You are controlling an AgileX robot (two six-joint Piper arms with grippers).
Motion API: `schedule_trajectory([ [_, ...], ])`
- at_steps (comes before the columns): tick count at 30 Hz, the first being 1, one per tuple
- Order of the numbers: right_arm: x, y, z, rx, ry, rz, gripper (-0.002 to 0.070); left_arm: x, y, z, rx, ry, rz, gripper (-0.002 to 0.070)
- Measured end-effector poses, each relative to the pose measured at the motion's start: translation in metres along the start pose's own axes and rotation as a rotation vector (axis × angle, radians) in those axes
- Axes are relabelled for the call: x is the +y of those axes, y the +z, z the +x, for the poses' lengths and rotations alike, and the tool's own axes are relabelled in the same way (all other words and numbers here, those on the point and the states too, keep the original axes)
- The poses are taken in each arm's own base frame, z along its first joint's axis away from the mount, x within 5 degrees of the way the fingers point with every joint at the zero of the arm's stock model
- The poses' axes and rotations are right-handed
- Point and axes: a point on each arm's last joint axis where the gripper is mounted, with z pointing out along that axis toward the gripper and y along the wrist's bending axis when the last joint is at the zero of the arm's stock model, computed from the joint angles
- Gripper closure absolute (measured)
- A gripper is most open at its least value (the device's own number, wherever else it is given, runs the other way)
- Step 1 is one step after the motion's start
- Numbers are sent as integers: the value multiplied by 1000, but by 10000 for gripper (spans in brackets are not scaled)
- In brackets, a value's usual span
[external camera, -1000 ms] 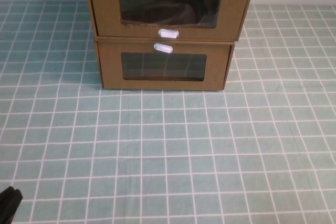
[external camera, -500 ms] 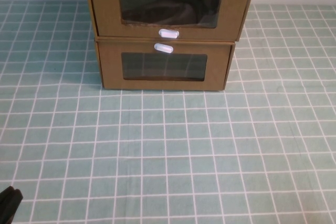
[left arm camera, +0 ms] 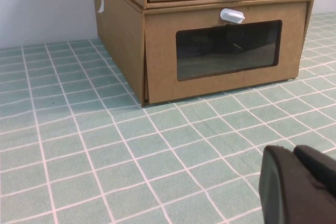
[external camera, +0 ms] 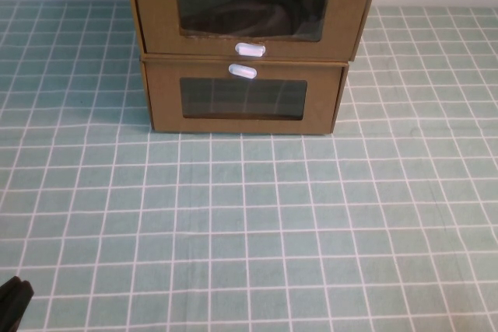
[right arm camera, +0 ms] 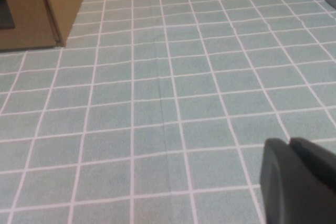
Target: Close the shoe box
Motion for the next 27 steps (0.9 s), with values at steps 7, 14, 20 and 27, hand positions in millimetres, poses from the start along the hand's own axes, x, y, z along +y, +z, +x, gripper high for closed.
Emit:
schedule_trajectory([
  [7,0,0,0,0,-1,1,687,0,0,0,1,0,1,680],
  [14,0,0,0,2,-1,0,687,5,0,-4,-40,65,-51,680],
  [20,0,0,0,2,-1,0,687,19,-3,-15,-153,122,-260,680],
  [27,0,0,0,2,-1,0,687,24,-5,-13,-122,154,-361,680],
])
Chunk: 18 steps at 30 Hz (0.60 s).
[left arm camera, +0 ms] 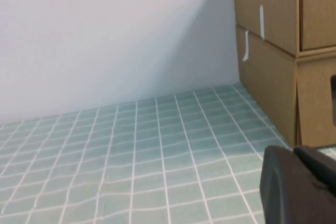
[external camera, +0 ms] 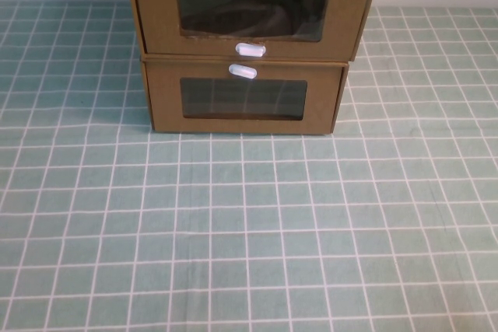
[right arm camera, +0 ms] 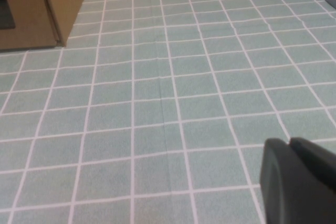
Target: Close the shoe box
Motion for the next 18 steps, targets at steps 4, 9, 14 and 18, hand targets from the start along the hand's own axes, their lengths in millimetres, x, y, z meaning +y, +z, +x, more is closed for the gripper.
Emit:
schedule_trajectory([
  [4,0,0,0,0,0,0,687,-2,-1,5,54,-12,17,680],
  [9,0,0,0,2,0,0,687,-1,-2,15,153,-58,-9,680],
  [14,0,0,0,1,0,0,687,-1,-5,26,281,-82,-16,680],
  [18,0,0,0,1,0,0,687,-2,-6,29,317,-89,-13,680],
])
